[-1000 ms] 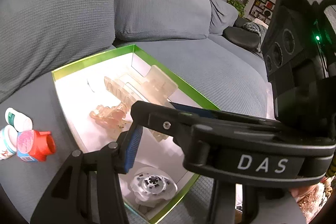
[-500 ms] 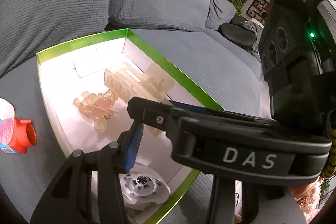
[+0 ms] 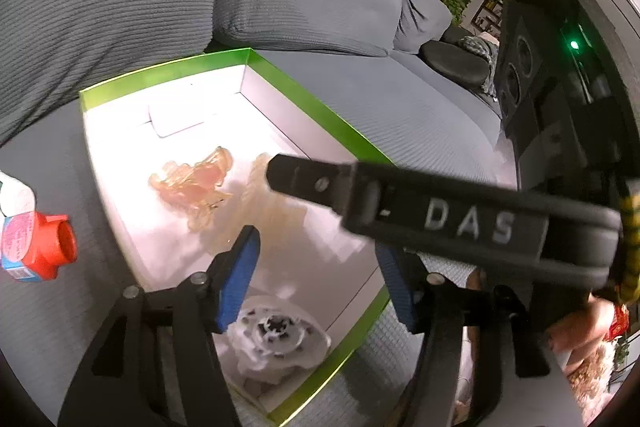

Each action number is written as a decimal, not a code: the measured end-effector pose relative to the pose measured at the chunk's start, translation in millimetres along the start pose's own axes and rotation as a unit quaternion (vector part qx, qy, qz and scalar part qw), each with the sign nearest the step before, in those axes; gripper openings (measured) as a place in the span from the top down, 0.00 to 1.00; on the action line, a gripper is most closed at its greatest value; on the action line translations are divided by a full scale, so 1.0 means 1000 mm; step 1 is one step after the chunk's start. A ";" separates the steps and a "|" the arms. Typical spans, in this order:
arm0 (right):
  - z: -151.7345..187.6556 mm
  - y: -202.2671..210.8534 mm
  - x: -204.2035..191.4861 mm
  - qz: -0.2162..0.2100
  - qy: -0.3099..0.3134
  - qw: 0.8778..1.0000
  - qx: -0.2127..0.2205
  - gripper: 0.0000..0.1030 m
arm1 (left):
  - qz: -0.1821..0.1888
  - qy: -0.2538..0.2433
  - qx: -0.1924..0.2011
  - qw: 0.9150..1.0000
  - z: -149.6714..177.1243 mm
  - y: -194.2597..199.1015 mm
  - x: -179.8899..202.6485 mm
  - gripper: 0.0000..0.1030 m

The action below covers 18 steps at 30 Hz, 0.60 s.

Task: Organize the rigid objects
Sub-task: 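Lower the claw clip into the box and open the right gripper, then move the right gripper back to the pile toward the blue-banded pill bottle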

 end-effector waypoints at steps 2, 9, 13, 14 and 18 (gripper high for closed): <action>-0.001 0.000 -0.002 -0.002 -0.002 1.000 0.002 0.54 | -0.011 -0.001 0.001 1.000 0.001 0.004 -0.004 0.42; -0.002 0.001 -0.012 -0.015 -0.001 1.000 0.003 0.52 | -0.032 0.014 0.030 0.999 0.002 0.042 -0.025 0.29; -0.002 0.004 -0.020 -0.024 0.005 1.000 0.010 0.43 | -0.060 0.015 0.044 0.997 0.003 0.066 -0.042 0.22; -0.002 0.004 -0.023 -0.026 0.009 1.000 0.011 0.43 | -0.064 0.017 0.048 0.997 0.003 0.070 -0.046 0.21; -0.001 0.005 -0.033 -0.025 0.020 0.999 0.015 0.42 | -0.092 0.030 0.058 0.994 0.010 0.091 -0.066 0.19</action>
Point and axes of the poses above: each gripper's, at about its wrist camera, not at the fingertips, and y roughly against the way its jaws point, x to its right, z to its underside, the point moved 3 cm from there along -y, roughly the way its jaws point, and after that the axes turned 10 degrees about x, right-handed, at the moved point
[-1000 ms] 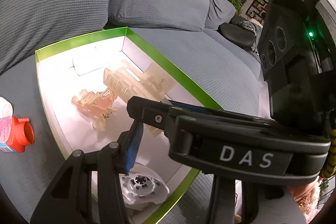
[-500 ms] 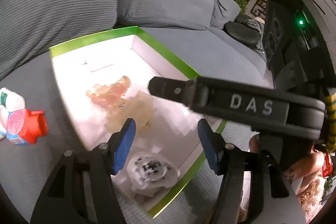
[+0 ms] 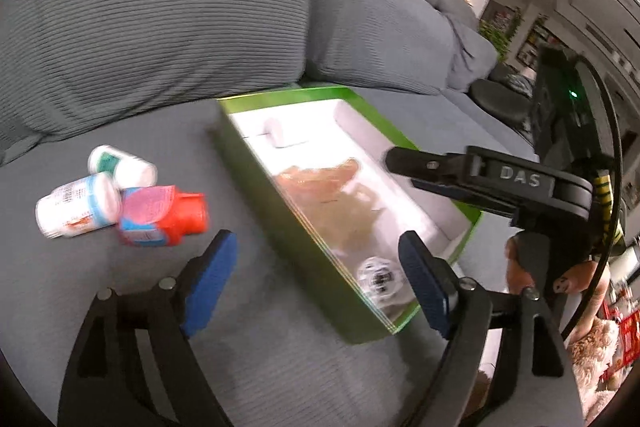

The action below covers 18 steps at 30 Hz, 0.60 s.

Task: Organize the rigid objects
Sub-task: 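Move the right gripper back to the pile toward the blue-banded pill bottle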

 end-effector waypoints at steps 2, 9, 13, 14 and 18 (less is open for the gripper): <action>0.001 -0.001 -0.006 -0.005 0.005 1.000 0.000 0.41 | -0.015 0.010 0.005 1.000 0.001 0.006 -0.013 0.18; 0.006 -0.008 -0.030 -0.017 0.033 0.999 -0.003 0.16 | -0.071 0.039 0.021 0.997 0.011 0.034 -0.063 0.13; 0.010 -0.010 -0.049 -0.048 0.041 0.998 -0.008 0.16 | -0.096 0.055 0.031 0.993 0.016 0.044 -0.094 0.09; 0.011 -0.010 -0.053 -0.057 0.043 0.997 -0.009 0.16 | -0.104 0.061 0.034 0.992 0.017 0.047 -0.103 0.09; 0.016 -0.014 -0.077 -0.081 0.058 0.995 -0.014 0.16 | -0.133 0.084 0.044 0.986 0.019 0.053 -0.134 0.09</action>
Point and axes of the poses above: each gripper's, at about its wrist camera, not at the fingertips, and y roughly against the way its jaws point, x to its right, z to its underside, the point moved 3 cm from there along -y, roughly the way its jaws point, and after that the axes turned 10 degrees about x, right-handed, at the moved point
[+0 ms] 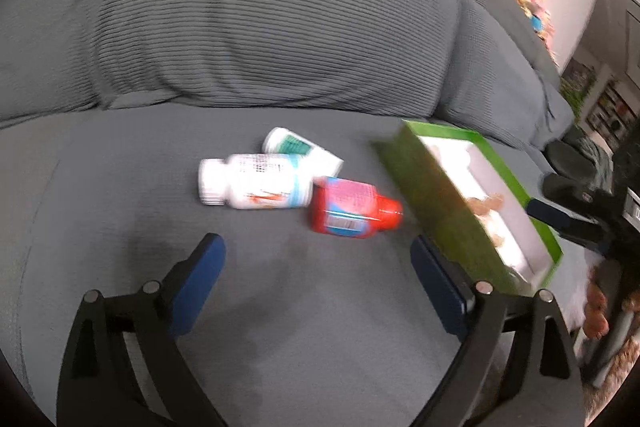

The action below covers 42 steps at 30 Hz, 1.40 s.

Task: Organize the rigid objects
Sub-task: 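Move the right gripper back to the pile toward the blue-banded pill bottle, then close the right gripper around the white blue-banded pill bottle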

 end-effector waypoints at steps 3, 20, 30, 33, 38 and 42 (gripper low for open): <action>0.002 -0.015 -0.019 -0.007 0.009 1.000 -0.010 0.16 | -0.009 0.016 -0.001 1.000 -0.006 -0.006 -0.019 0.09; 0.009 -0.164 -0.095 -0.071 0.027 0.991 -0.113 0.16 | 0.028 0.015 -0.001 0.999 -0.031 -0.063 -0.064 0.09; 0.022 -0.208 -0.095 -0.049 0.033 0.985 -0.160 0.16 | 0.073 0.020 -0.021 0.997 -0.030 -0.091 -0.074 0.09; 0.024 -0.215 -0.097 -0.042 0.042 0.985 -0.165 0.16 | 0.070 0.006 -0.025 0.997 -0.031 -0.096 -0.072 0.09; 0.027 -0.223 -0.095 -0.035 0.045 0.983 -0.176 0.16 | 0.090 0.026 -0.033 0.995 -0.029 -0.099 -0.074 0.10; 0.032 -0.225 -0.095 -0.030 0.047 0.982 -0.180 0.17 | 0.089 0.042 -0.027 0.995 -0.027 -0.099 -0.076 0.16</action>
Point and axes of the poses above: each gripper's, at about its wrist camera, not at the fingertips, and y roughly against the way its jaws point, x to its right, z to its underside, the point moved 3 cm from there along -y, roughly the way its jaws point, and after that the axes turned 10 degrees about x, right-handed, at the moved point
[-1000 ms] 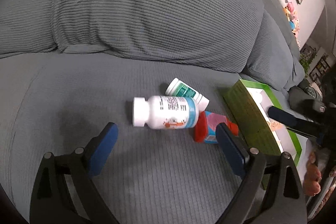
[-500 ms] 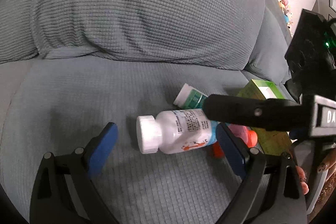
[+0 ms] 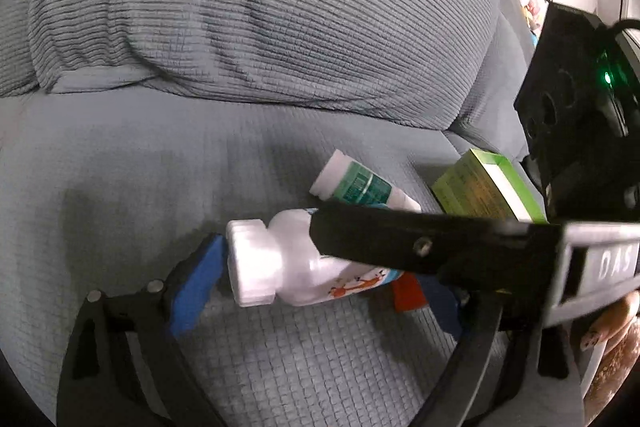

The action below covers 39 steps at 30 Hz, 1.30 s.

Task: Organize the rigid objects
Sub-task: 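Close the right gripper around the white blue-banded pill bottle, then lift the pill bottle with the right gripper and lower it over the box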

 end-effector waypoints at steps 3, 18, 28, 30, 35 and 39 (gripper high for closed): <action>0.001 -0.003 -0.001 0.006 0.008 1.000 0.002 0.17 | -0.001 0.014 0.004 1.000 -0.001 0.002 -0.004 0.22; 0.004 0.007 -0.006 0.043 0.039 0.998 0.030 0.30 | -0.032 -0.010 0.008 0.999 0.000 0.016 0.011 0.28; 0.004 0.052 -0.021 0.038 0.060 0.994 0.078 0.30 | -0.031 -0.030 0.035 0.998 -0.007 0.041 0.039 0.29; 0.007 0.064 -0.024 0.038 0.062 0.993 0.089 0.30 | -0.028 -0.035 0.040 0.998 -0.007 0.048 0.048 0.29; 0.013 0.094 -0.026 0.041 0.065 0.990 0.115 0.30 | -0.017 -0.048 0.048 0.998 -0.005 0.058 0.072 0.29; 0.019 0.117 -0.022 0.051 0.063 0.988 0.133 0.30 | -0.002 -0.059 0.048 0.997 -0.003 0.058 0.091 0.29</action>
Point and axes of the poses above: each gripper's, at about its wrist camera, not at the fingertips, and y roughly against the way its jaws point, x to its right, z to its underside, the point moved 3 cm from there along -y, roughly the way its jaws point, and after that the axes turned 10 degrees about x, right-handed, at the moved point
